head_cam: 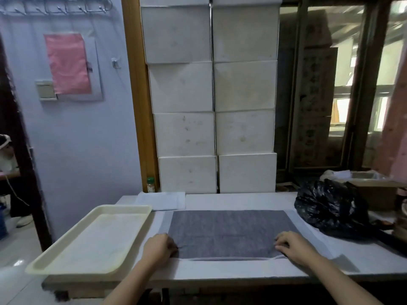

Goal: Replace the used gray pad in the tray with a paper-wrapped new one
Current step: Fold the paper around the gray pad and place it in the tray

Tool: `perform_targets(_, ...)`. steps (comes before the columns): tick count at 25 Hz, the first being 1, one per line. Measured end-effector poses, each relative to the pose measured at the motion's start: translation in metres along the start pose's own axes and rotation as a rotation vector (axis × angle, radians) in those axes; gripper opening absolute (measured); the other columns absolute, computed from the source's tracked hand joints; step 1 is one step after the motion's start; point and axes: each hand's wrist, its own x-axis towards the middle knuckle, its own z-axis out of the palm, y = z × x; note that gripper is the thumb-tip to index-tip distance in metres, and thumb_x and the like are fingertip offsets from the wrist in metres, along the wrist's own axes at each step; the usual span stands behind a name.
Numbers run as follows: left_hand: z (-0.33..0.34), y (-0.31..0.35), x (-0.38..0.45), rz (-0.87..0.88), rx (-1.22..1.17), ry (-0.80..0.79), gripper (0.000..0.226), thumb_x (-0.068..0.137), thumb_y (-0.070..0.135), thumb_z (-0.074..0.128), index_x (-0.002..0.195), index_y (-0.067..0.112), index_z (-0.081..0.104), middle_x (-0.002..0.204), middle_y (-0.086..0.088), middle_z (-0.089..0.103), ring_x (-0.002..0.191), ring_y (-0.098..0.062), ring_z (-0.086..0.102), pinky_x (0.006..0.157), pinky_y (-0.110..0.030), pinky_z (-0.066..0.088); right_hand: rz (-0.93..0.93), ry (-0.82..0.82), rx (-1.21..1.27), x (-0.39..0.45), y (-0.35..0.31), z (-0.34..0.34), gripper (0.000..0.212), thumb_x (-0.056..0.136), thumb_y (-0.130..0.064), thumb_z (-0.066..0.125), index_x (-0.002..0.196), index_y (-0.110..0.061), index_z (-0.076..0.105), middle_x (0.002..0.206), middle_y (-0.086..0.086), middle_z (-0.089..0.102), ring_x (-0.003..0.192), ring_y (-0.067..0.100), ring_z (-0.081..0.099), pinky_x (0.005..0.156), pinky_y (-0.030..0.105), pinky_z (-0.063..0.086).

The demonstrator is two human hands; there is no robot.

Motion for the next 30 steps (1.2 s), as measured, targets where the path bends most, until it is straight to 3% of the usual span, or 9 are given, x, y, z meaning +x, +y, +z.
perform_targets(4,-0.002,0.006,0.005,0.014,0.02,0.005,0.023,0.088,0.035,0.058,0.102,0.026,0.073,0.109,0.002,0.071,0.1,-0.019,0.065,0.081,-0.027,0.049,-0.024,-0.05,0.078,0.003,-0.003,-0.007,0.012,0.085,-0.022,0.066,0.075,-0.022,0.071,0.097,-0.006,0.067,0.091,0.013,0.064,0.083,0.027,0.051)
perform_targets(7,-0.001,0.01,0.003,0.066,-0.018,0.018,0.024,0.089,0.035,0.059,0.107,0.027,0.072,0.112,0.001,0.07,0.101,-0.02,0.065,0.083,-0.028,0.049,-0.003,0.006,0.098,0.001,0.006,-0.008,0.007,0.084,-0.015,0.068,0.083,-0.013,0.074,0.09,-0.003,0.064,0.09,0.018,0.064,0.084,0.029,0.051)
perform_targets(10,0.003,0.01,0.003,0.081,-0.037,0.013,0.019,0.085,0.035,0.064,0.099,0.027,0.076,0.107,0.001,0.068,0.096,-0.021,0.065,0.079,-0.029,0.051,-0.006,0.038,0.066,0.001,0.012,-0.004,0.013,0.082,-0.016,0.07,0.088,-0.006,0.076,0.09,-0.001,0.064,0.088,0.018,0.063,0.083,0.029,0.05)
perform_targets(14,0.004,0.01,0.005,0.057,-0.066,0.035,0.018,0.086,0.036,0.063,0.095,0.028,0.076,0.103,0.002,0.067,0.093,-0.019,0.064,0.076,-0.029,0.049,-0.01,0.099,0.064,0.0,0.01,0.001,0.009,0.083,-0.015,0.069,0.079,-0.009,0.073,0.089,0.0,0.064,0.082,0.017,0.06,0.078,0.028,0.049)
perform_targets(19,-0.01,0.01,0.012,0.047,-0.152,-0.007,0.016,0.085,0.03,0.065,0.094,0.022,0.077,0.099,-0.001,0.068,0.088,-0.019,0.062,0.077,-0.031,0.051,-0.066,0.039,-0.018,0.005,0.008,-0.011,0.012,0.087,-0.018,0.063,0.075,-0.02,0.063,0.08,-0.01,0.054,0.083,0.016,0.058,0.078,0.029,0.047)
perform_targets(24,-0.046,0.012,0.036,0.056,-0.224,-0.065,0.017,0.085,0.023,0.068,0.097,0.015,0.077,0.089,0.001,0.063,0.075,-0.01,0.053,0.069,-0.021,0.043,-0.049,0.119,0.003,0.022,0.007,-0.041,0.01,0.086,-0.018,0.064,0.083,-0.013,0.072,0.087,-0.002,0.066,0.086,0.018,0.059,0.081,0.033,0.047)
perform_targets(30,-0.058,0.008,0.059,0.068,-0.268,-0.063,0.015,0.086,0.017,0.067,0.095,0.009,0.076,0.095,-0.007,0.071,0.084,-0.019,0.059,0.075,-0.026,0.047,-0.048,0.129,-0.017,0.039,0.003,-0.062,0.009,0.088,-0.018,0.061,0.082,-0.018,0.068,0.09,0.001,0.07,0.083,0.018,0.057,0.073,0.031,0.044)
